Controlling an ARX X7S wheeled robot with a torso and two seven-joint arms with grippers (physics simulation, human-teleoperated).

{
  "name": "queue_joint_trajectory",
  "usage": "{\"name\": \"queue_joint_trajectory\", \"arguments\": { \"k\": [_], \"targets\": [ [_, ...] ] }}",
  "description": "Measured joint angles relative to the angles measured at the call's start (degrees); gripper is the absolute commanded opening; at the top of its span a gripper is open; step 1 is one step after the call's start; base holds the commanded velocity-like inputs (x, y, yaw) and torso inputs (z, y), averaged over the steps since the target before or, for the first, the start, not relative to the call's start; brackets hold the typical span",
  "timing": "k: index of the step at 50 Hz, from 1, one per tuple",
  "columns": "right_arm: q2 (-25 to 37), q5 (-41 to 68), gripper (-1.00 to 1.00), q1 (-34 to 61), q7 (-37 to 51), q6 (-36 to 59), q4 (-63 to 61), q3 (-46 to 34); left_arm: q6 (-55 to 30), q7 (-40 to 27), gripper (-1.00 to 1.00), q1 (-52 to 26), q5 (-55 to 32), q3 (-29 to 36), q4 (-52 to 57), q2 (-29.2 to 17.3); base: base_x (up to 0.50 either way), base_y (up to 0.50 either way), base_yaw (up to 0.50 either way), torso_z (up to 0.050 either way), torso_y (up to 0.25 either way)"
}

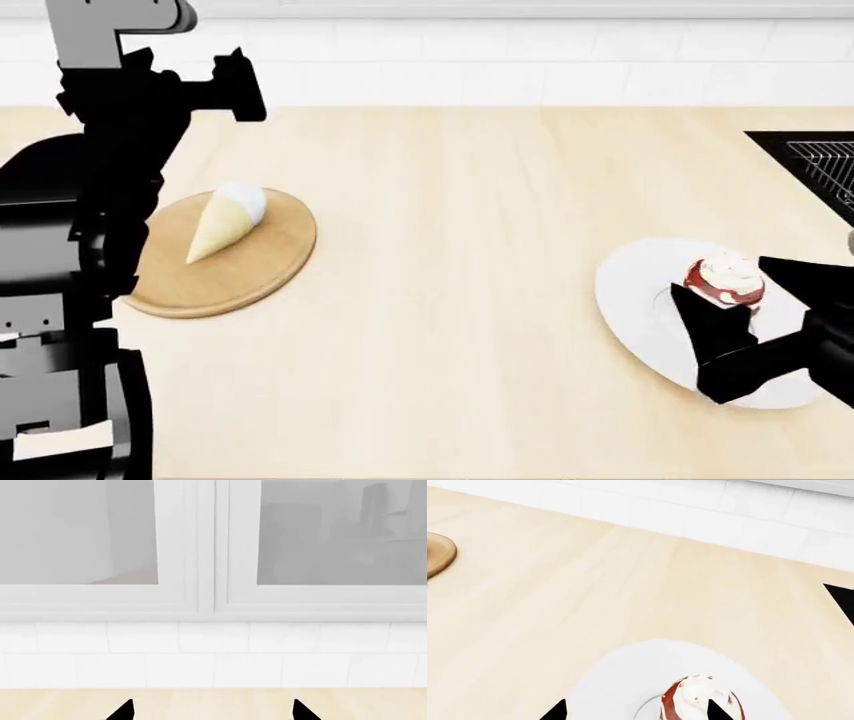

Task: Move the dessert items from the plate to the tray.

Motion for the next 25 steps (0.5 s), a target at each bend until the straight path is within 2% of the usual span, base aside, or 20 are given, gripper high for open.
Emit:
{"name": "queue_joint_trajectory", "arguments": {
  "k": [15,25],
  "targets": [
    [1.30,-4.45,1.00,-1.86,-2.84,-2.10,0.03,0.37,-0.53,-0.23,1.00,0.15,-0.37,0.24,0.61,-0.07,0.00,0.00,0.00,0.000,0.000],
    [1.70,-9.03,1.00,-2.13,-5.50,-4.23,1.04,-2.34,-0.37,-0.33,1.00,0.02,-0.56,0.39,0.38,-0.05,0.00,0.00,0.00,0.000,0.000]
  ]
}}
